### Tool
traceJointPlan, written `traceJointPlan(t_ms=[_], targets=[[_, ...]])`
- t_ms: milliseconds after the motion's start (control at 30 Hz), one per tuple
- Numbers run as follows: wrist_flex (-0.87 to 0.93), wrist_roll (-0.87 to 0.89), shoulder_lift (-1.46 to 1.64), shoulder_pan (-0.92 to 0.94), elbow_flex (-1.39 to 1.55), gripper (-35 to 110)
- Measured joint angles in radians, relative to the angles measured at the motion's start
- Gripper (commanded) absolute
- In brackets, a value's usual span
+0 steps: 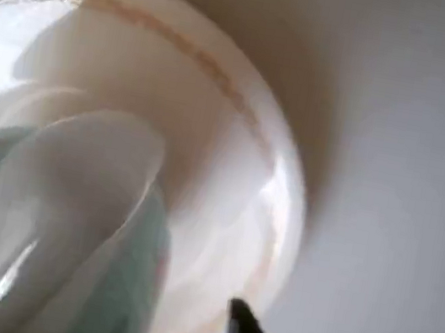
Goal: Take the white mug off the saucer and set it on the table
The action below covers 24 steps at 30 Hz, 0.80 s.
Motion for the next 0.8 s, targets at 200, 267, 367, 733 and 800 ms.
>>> traceJointPlan(t_ms=[200, 267, 367, 733, 800], targets=[[-0.095, 0.014, -0.054, -0.009, 0.023, -1], [-0.121, 0.023, -0.069, -0.009, 0.023, -2], [-0.137, 0.044, -0.075, -0.012, 0.021, -2], [-0.143, 0.103, 0.006, -0.014, 0.028, -2], [-0.123, 0.103, 0.054, -0.014, 0.029, -2]])
